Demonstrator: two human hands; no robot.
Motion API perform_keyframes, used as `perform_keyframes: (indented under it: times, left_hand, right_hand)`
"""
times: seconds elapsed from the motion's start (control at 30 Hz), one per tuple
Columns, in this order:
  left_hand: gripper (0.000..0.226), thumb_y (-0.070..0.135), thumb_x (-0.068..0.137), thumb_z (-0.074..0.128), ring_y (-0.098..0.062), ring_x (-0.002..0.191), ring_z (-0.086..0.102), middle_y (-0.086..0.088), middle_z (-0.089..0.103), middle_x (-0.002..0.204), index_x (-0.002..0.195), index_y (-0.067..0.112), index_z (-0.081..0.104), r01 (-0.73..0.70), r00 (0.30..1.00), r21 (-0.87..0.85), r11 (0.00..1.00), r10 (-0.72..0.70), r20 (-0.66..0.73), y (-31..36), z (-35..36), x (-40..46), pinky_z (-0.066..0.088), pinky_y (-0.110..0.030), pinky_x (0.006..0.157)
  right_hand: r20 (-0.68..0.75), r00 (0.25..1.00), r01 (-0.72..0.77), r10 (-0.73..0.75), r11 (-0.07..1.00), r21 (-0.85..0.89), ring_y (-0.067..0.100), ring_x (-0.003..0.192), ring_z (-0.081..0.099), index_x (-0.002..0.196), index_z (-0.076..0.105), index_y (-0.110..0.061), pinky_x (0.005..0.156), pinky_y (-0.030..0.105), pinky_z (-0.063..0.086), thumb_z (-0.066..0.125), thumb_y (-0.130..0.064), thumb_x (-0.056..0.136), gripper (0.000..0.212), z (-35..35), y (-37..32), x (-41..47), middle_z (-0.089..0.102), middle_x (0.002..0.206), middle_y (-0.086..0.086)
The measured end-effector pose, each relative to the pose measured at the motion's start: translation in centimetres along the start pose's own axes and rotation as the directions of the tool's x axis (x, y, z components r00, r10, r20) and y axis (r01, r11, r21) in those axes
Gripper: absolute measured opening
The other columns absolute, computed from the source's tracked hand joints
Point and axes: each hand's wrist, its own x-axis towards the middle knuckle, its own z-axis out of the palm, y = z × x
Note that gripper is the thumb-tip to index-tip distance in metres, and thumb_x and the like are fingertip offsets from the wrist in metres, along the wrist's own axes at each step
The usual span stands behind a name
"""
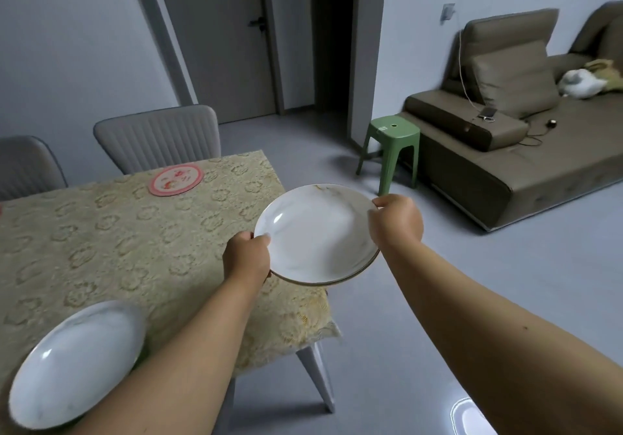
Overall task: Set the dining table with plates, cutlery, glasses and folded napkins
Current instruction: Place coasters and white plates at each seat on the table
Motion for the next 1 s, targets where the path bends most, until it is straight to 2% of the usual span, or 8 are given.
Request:
perform_keyframes:
  times: [0.13, 0.2, 0.27, 0.43, 0.53, 0.7, 0.87, 1.0]
  left_hand:
    - [0.024, 0.018, 0.089, 0.054, -0.026, 0.058, 0.046, -0.006, 0.049, 0.066, 0.068, 0.008, 0.051, -0.015, 1.0, 0.019, 1.0, 0.015, -0.012, 1.5, 3.1, 1.6, 0.034, -0.024, 0.049]
    - [0.02, 0.018, 0.089, 0.054, -0.025, 0.057, 0.046, -0.007, 0.051, 0.068, 0.074, 0.005, 0.054, -0.008, 1.0, 0.011, 1.0, 0.008, -0.022, 2.2, 4.5, 3.2, 0.036, -0.025, 0.05]
    - [0.021, 0.018, 0.088, 0.055, -0.026, 0.058, 0.045, -0.008, 0.051, 0.068, 0.071, 0.006, 0.052, 0.004, 0.999, -0.003, 1.0, -0.004, -0.043, 2.7, 5.7, 5.2, 0.036, -0.027, 0.052]
    - [0.022, 0.018, 0.089, 0.054, -0.025, 0.056, 0.044, -0.008, 0.05, 0.067, 0.069, 0.009, 0.05, 0.019, 0.996, -0.012, 1.0, -0.02, -0.091, 4.0, 8.2, 11.8, 0.035, -0.025, 0.048]
    - [0.018, 0.018, 0.09, 0.053, -0.025, 0.055, 0.047, -0.008, 0.053, 0.068, 0.074, 0.009, 0.055, 0.033, 0.992, -0.011, 0.999, -0.034, -0.118, 5.1, 9.7, 15.7, 0.034, -0.021, 0.044]
    - [0.017, 0.019, 0.091, 0.053, -0.024, 0.054, 0.048, -0.01, 0.056, 0.07, 0.085, 0.005, 0.061, 0.088, 0.978, -0.037, 0.995, -0.093, -0.189, 6.2, 11.5, 20.6, 0.035, -0.023, 0.044]
    - [0.017, 0.019, 0.092, 0.054, -0.024, 0.056, 0.049, -0.006, 0.054, 0.066, 0.08, 0.009, 0.059, 0.134, 0.939, -0.063, 0.989, -0.147, -0.312, 6.7, 12.1, 25.4, 0.034, -0.024, 0.045]
    - [0.017, 0.019, 0.093, 0.054, -0.025, 0.061, 0.052, -0.008, 0.057, 0.071, 0.084, 0.006, 0.061, 0.18, 0.889, -0.065, 0.982, -0.19, -0.416, 7.7, 12.4, 29.2, 0.037, -0.027, 0.05]
  right_hand:
    - [0.0, 1.0, -0.008, 0.008, 1.0, 0.028, 0.03, 0.088, 0.06, 0.089, 0.069, -0.018, 0.077, 0.032, 0.05, 0.048, -0.003, 0.079, 0.027, -0.3, 0.3, 3.8, 0.068, 0.099, 0.008]
    - [0.012, 1.0, -0.007, 0.007, 0.999, 0.036, 0.03, 0.093, 0.062, 0.092, 0.069, -0.016, 0.077, 0.033, 0.051, 0.049, -0.003, 0.079, 0.027, 0.3, 0.2, 6.0, 0.068, 0.101, 0.008]
    - [0.029, 1.0, -0.003, 0.002, 0.999, 0.035, 0.031, 0.095, 0.063, 0.094, 0.07, -0.014, 0.077, 0.033, 0.052, 0.049, -0.002, 0.079, 0.028, 1.2, -0.2, 8.4, 0.068, 0.102, 0.008]
    - [0.097, 0.995, 0.022, -0.026, 0.999, 0.05, 0.03, 0.086, 0.061, 0.087, 0.068, -0.023, 0.075, 0.033, 0.052, 0.05, -0.004, 0.079, 0.028, 4.8, -2.8, 15.4, 0.065, 0.088, 0.005]
    - [0.125, 0.992, 0.027, -0.033, 0.998, 0.051, 0.025, 0.081, 0.056, 0.089, 0.064, -0.029, 0.07, 0.026, 0.045, 0.05, -0.005, 0.08, 0.03, 7.0, -4.8, 19.7, 0.058, 0.083, -0.002]
    - [0.198, 0.976, 0.088, -0.087, 0.996, 0.006, 0.025, 0.076, 0.056, 0.082, 0.064, -0.025, 0.065, 0.024, 0.041, 0.048, -0.002, 0.077, 0.029, 10.7, -7.8, 25.8, 0.06, 0.077, -0.001]
    - [0.313, 0.929, 0.206, -0.2, 0.979, 0.014, 0.024, 0.075, 0.056, 0.084, 0.066, -0.024, 0.064, 0.024, 0.042, 0.05, -0.003, 0.076, 0.028, 15.6, -11.1, 31.0, 0.06, 0.076, -0.001]
    - [0.432, 0.854, 0.293, -0.29, 0.954, 0.061, 0.025, 0.079, 0.061, 0.092, 0.069, -0.022, 0.065, 0.025, 0.045, 0.052, -0.007, 0.078, 0.027, 20.0, -14.1, 35.3, 0.064, 0.078, -0.001]
